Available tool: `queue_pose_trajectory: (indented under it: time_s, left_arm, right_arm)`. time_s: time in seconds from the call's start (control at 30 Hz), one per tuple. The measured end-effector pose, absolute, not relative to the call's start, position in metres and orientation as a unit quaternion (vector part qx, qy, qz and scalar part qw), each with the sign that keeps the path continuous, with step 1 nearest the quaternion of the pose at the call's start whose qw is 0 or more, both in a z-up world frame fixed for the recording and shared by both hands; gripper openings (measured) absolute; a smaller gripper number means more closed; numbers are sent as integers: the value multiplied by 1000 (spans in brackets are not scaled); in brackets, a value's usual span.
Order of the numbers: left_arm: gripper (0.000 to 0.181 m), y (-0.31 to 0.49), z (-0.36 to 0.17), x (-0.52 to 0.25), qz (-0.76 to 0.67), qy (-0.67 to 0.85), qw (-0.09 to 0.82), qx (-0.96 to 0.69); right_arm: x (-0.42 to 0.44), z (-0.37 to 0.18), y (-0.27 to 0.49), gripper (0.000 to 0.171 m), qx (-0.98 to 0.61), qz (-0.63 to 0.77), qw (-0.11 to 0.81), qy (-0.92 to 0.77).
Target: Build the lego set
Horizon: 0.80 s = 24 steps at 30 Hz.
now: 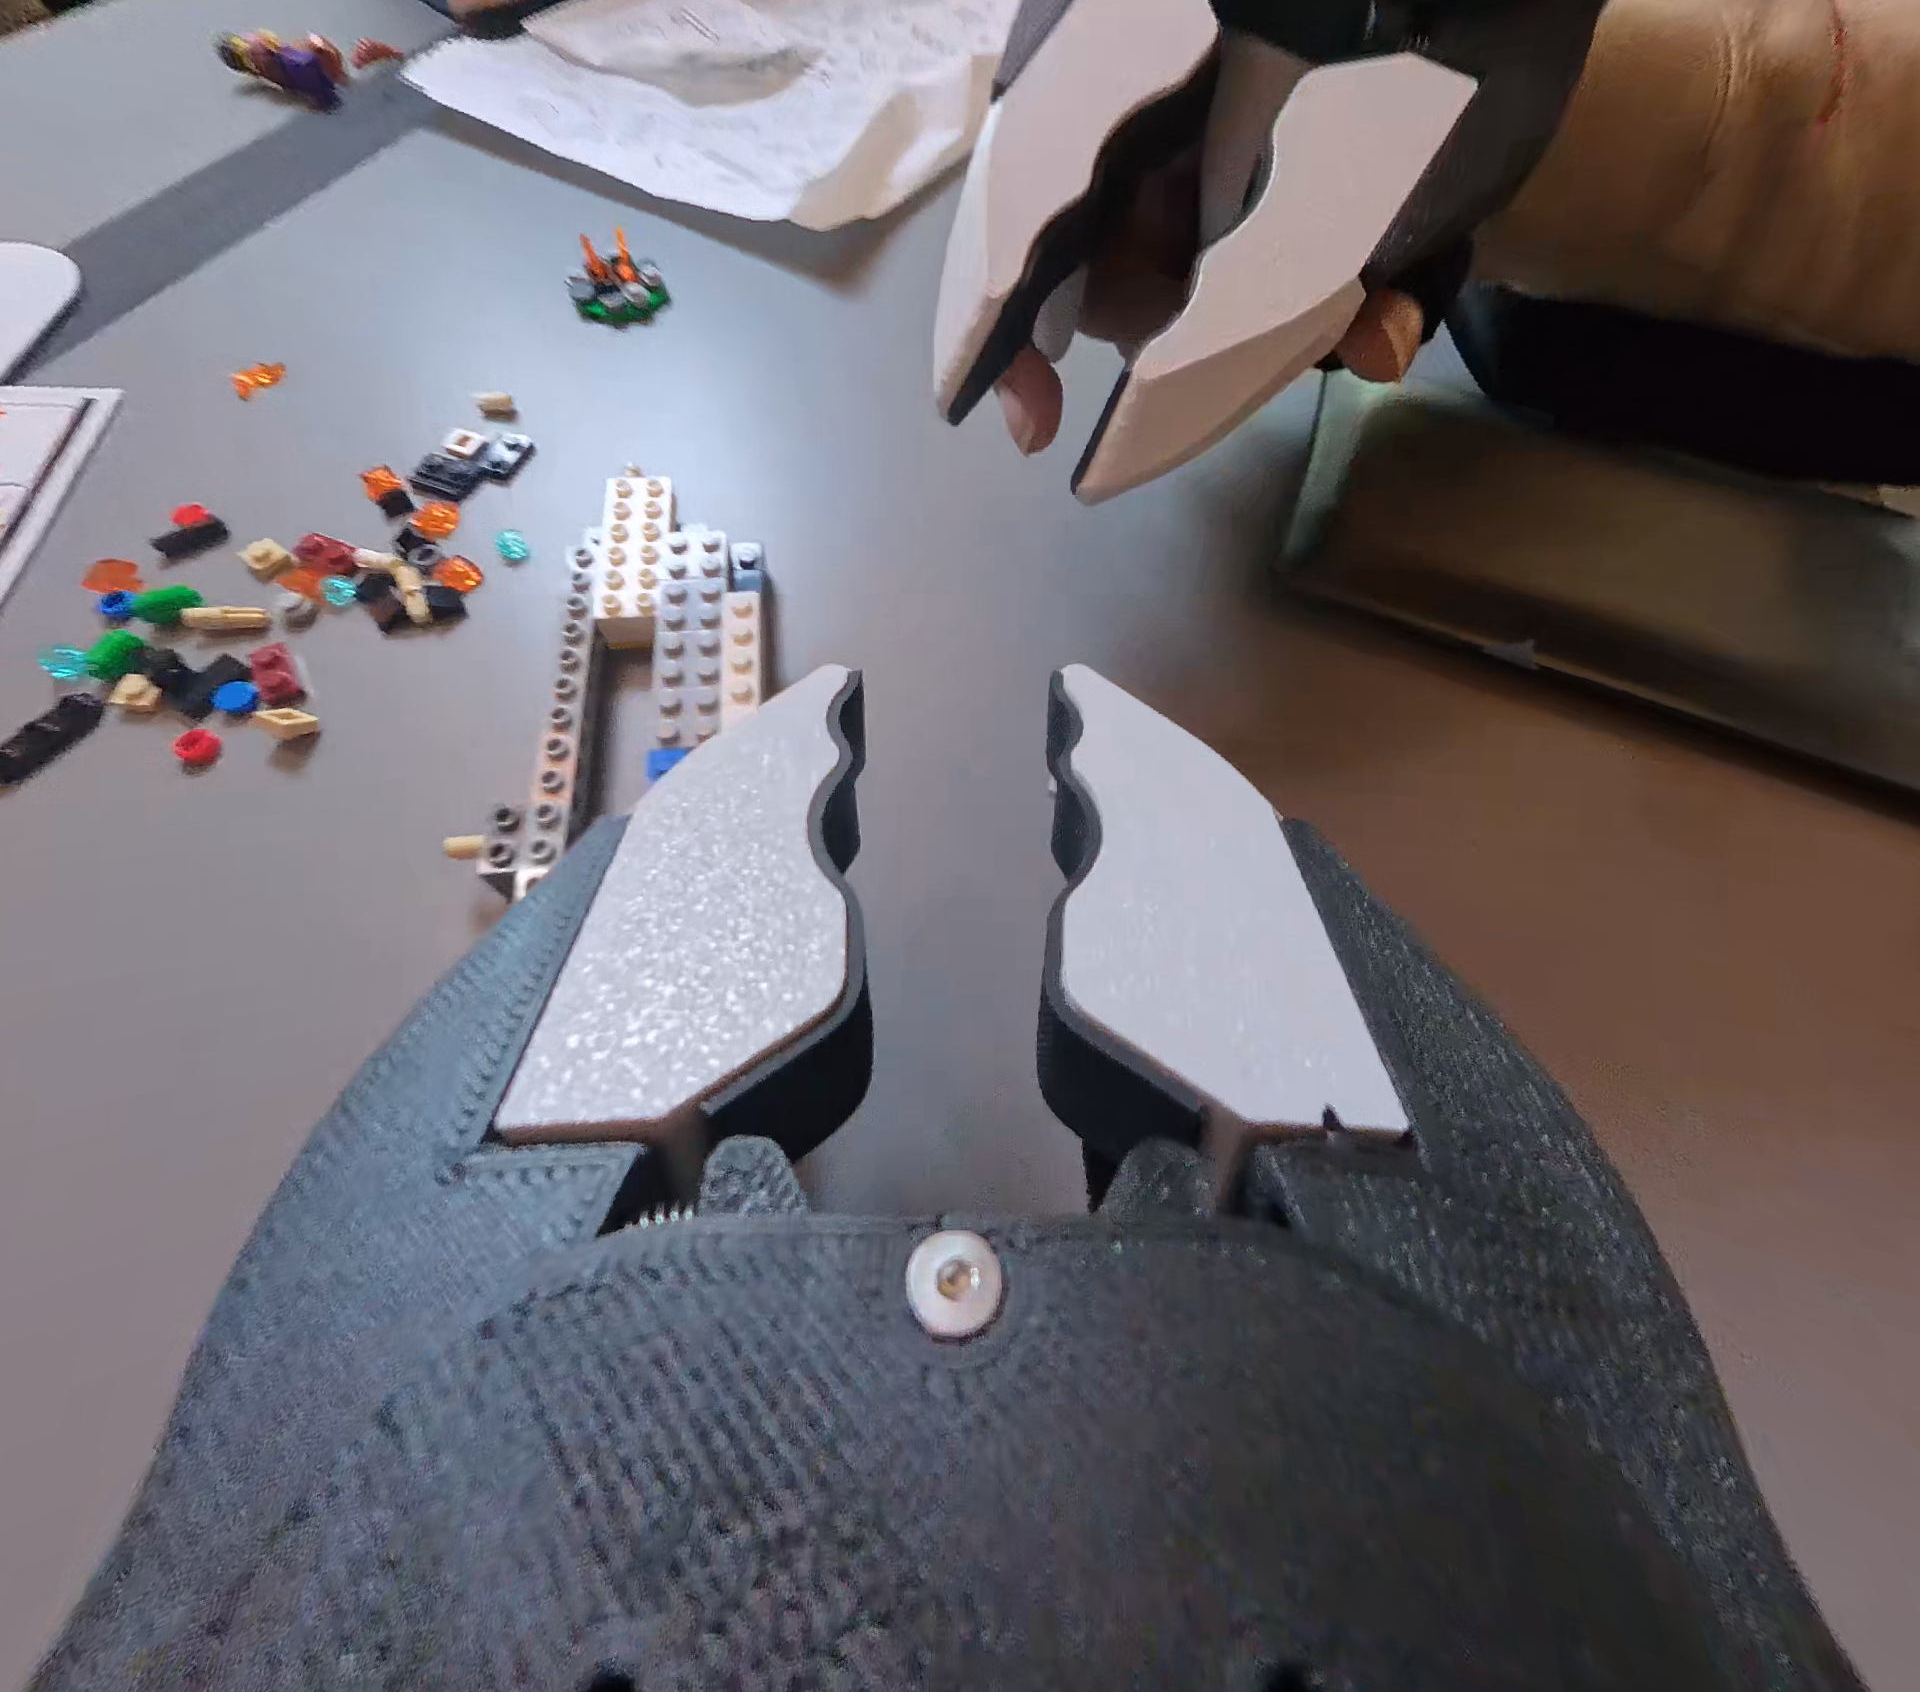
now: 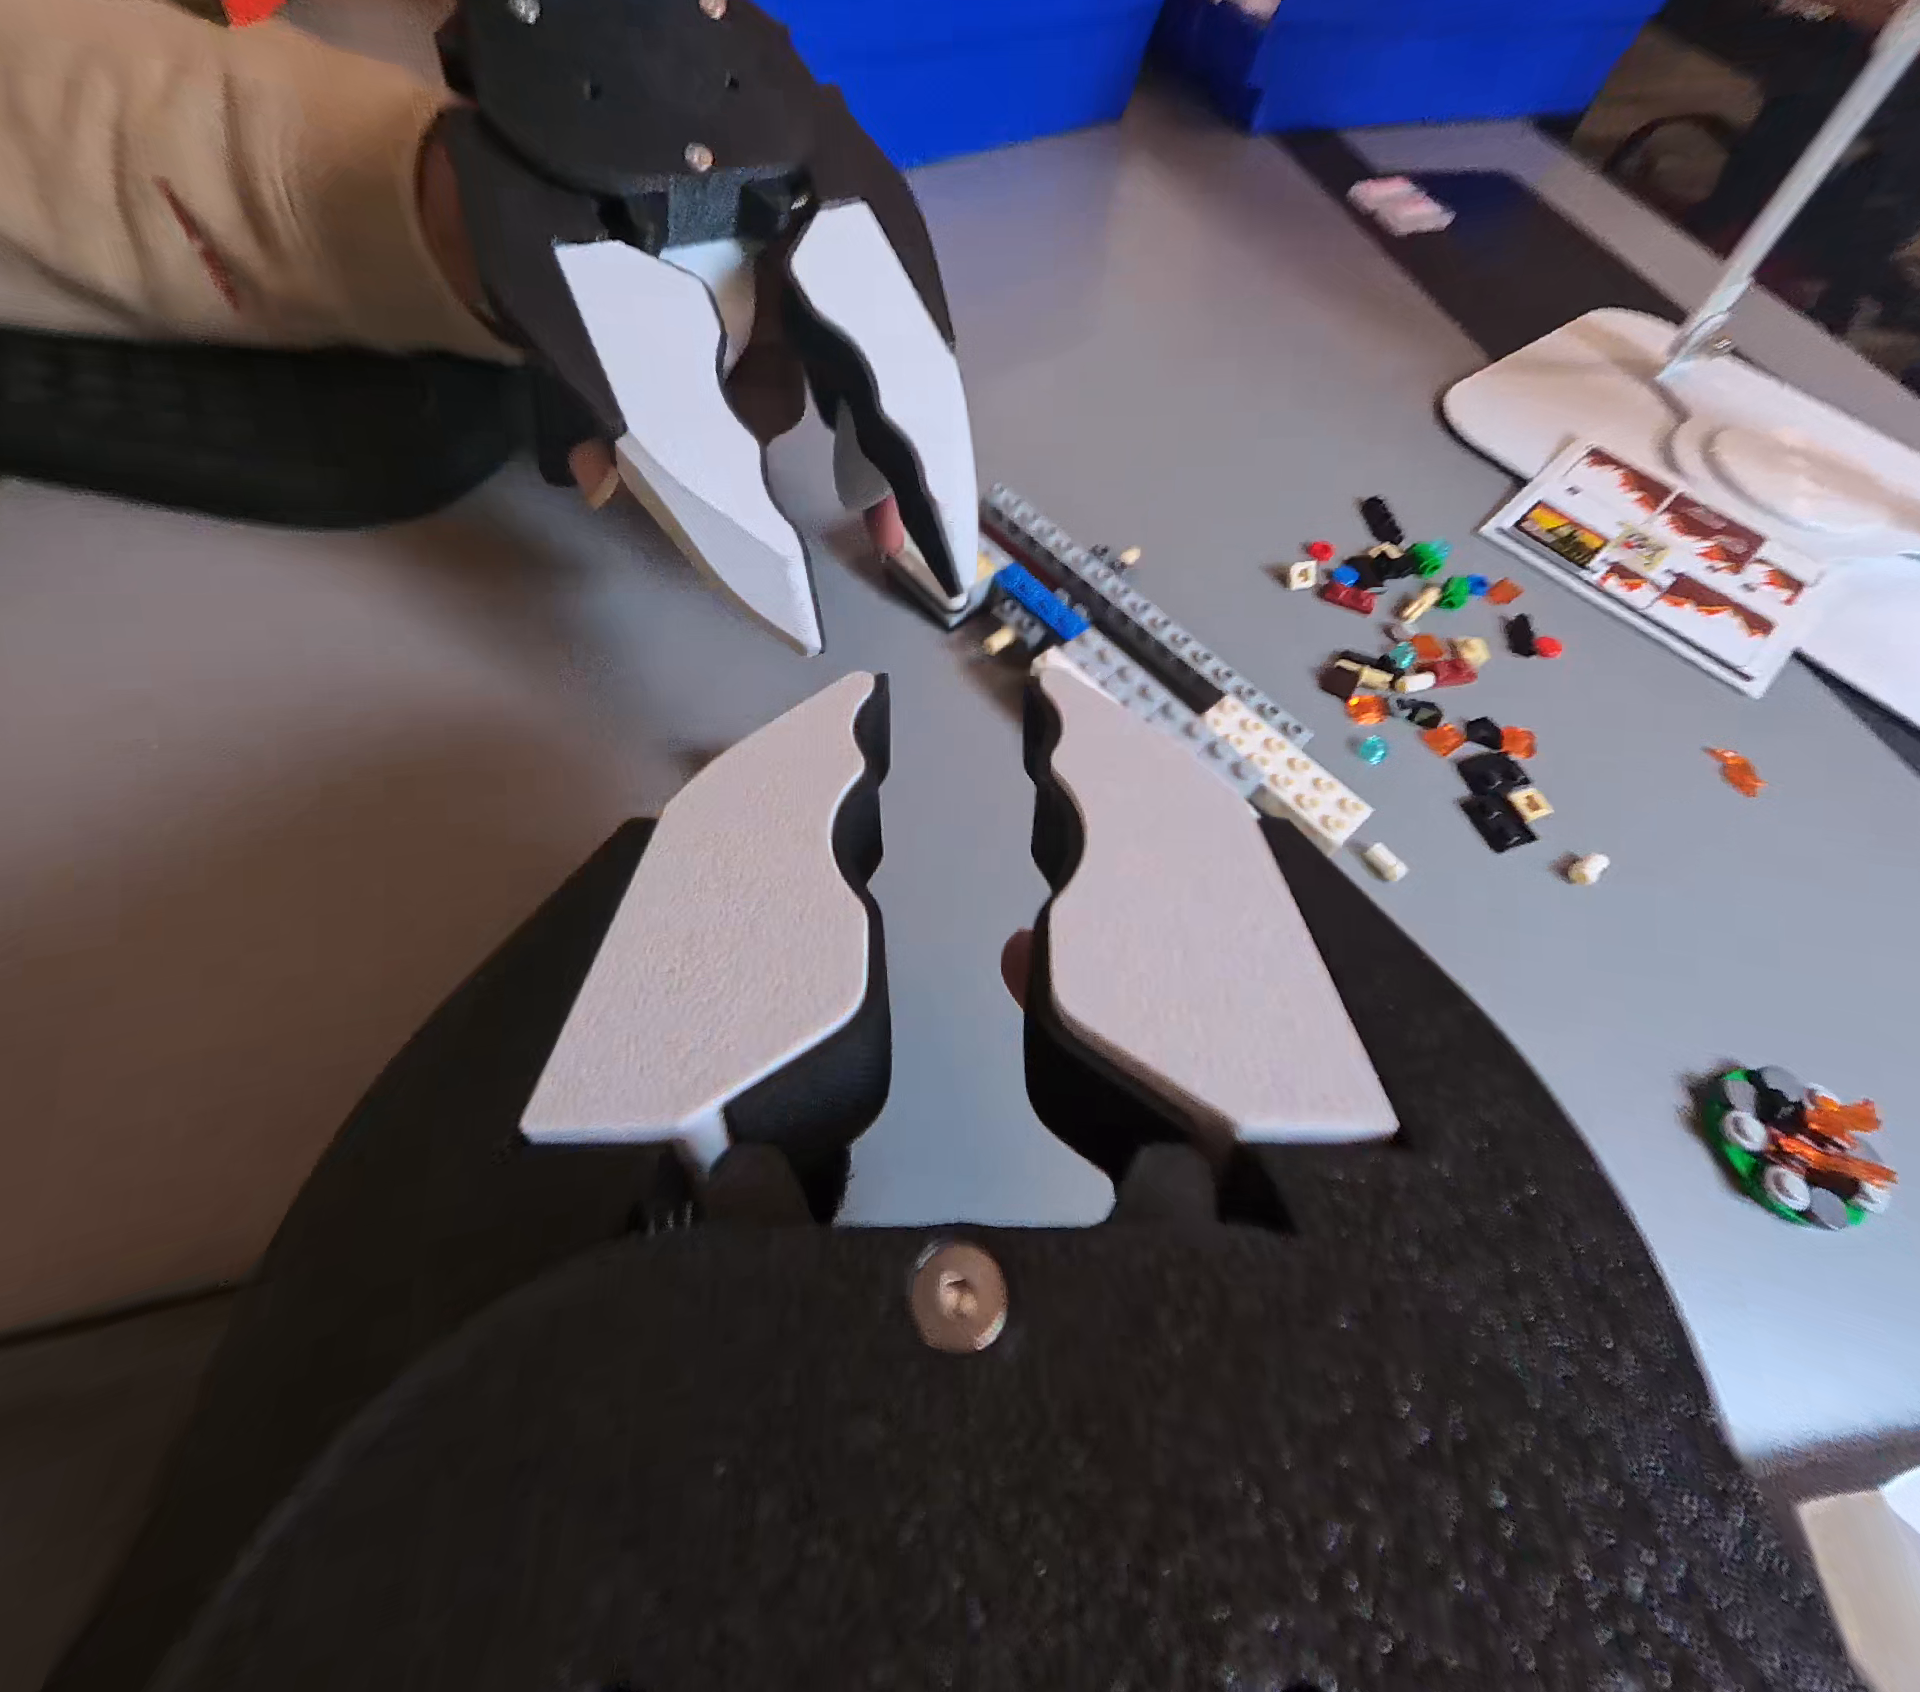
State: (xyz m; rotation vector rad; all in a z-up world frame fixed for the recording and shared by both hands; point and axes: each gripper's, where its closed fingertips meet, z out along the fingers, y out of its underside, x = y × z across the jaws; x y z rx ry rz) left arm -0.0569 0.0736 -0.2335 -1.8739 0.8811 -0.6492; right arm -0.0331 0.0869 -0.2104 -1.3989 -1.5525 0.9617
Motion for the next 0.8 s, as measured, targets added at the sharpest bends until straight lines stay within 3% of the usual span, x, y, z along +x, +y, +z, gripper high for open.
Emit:
queue_pose_trajectory:
  time_s: [0.1, 0.27, 0.4, 0.47, 0.63, 0.8]
  left_arm:
    - [27, 84, -212, -73, -259, 325, 522, -745]
    - [0, 92, -175, -102, -232, 280, 610, -704]
    - [0, 93, -140, -132, -179, 239, 673, -677]
    - [0, 87, -121, -150, -160, 217, 700, -661]
    - [0, 59, -71, -220, -81, 155, 753, -634]
    - [7, 29, -53, -311, -20, 99, 733, -672]
  right_arm:
    - [-33, -193, 104, 25, -553, 393, 475, -561]
    - [-23, -172, 133, 31, -561, 389, 561, -469]
    - [-17, -171, 146, 29, -574, 378, 582, -435]
    - [-13, -173, 151, 1, -581, 362, 588, -430]
    - [-15, -177, 146, 0, -581, 372, 573, -441]
    - [-15, -182, 150, 0, -590, 365, 574, -435]
